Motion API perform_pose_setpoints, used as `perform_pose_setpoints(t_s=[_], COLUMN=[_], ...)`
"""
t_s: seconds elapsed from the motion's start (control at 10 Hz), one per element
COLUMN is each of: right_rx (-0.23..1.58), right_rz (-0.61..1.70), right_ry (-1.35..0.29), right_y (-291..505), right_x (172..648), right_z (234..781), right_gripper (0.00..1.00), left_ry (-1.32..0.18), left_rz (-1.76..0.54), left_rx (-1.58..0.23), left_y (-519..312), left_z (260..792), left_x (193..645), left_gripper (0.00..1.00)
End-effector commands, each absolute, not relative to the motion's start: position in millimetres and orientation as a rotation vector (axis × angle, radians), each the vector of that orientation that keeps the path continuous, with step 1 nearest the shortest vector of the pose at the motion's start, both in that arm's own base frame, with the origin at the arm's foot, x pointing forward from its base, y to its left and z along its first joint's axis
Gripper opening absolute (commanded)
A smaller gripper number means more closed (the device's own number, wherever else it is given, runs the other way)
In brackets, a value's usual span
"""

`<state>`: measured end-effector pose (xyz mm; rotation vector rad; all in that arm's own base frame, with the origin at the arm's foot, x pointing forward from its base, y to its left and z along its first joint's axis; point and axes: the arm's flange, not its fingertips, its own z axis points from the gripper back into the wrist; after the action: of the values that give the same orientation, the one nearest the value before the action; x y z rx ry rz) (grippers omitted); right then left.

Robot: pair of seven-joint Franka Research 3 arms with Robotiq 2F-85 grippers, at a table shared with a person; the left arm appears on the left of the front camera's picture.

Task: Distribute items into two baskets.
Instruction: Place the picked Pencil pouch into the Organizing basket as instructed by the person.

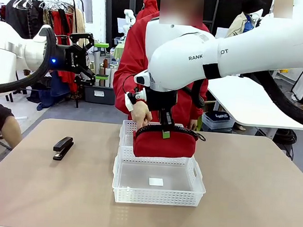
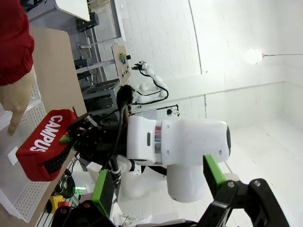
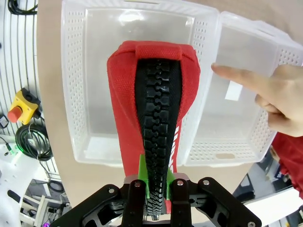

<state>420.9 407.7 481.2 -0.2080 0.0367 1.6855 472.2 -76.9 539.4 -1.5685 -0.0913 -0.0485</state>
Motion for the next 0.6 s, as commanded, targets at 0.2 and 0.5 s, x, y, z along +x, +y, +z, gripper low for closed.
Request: perform_pose_setpoints(t_s=[0.2,0.5], right_rx=[-0.219,-0.313], right_rz=[1.644,1.648], right_ry=[-0.036,-0.009], right_y=[416.1,416.4], right_x=[410.0,406.7], right_z=[439.7,409.6], right_gripper=[0.00,0.00], left_ry=[-0.091,-0.091], left_rz=[-0.045,-0.045], left_rx=[-1.573,-1.573], left_y=[-75.9,-75.9], left_z=[542.3,542.3], left_x=[471.5,471.5], left_gripper=[1.00,1.00])
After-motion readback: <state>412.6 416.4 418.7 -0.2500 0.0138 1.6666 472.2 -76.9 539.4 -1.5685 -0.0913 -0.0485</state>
